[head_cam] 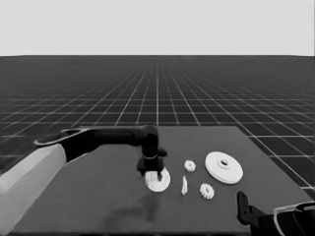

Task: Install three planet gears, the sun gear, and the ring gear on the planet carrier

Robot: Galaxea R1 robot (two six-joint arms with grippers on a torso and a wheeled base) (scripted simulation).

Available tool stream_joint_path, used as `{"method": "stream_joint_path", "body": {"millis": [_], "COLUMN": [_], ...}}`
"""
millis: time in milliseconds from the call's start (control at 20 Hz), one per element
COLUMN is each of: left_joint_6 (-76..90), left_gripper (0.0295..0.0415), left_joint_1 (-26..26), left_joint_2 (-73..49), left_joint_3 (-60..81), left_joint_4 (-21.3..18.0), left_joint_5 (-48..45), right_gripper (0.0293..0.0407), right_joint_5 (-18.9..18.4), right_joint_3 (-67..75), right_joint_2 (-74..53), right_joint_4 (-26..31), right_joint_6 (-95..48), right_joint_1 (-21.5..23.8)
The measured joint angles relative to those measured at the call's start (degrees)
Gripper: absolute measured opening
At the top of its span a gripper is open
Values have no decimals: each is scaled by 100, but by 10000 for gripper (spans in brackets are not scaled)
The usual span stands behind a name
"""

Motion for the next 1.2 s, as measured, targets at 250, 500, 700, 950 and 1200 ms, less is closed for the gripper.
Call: {"method": "stream_joint_path", "body": {"millis": [250,500,700,950,1200], "left_joint_6": [185,446,464,466,466], "left_gripper": [312,312,312,384,385], "left_joint_1": [385,937,970,973,973], "left_joint_2": [150,230,235,236,236], "left_joint_3": [-343,-721,-751,-755,-755], "left_joint_4": [407,922,955,960,960], "left_joint_5": [-49,-183,-195,-197,-197], "right_gripper": [385,385,385,385,385], "right_joint_5": [0,0,0,0,0], "right_joint_3": [0,0,0,0,0], "right_joint_2": [0,0,0,0,0], "right_joint_4": [0,0,0,0,0], "right_joint_6": [0,0,0,0,0], "right_joint_1": [0,0,0,0,0]}}
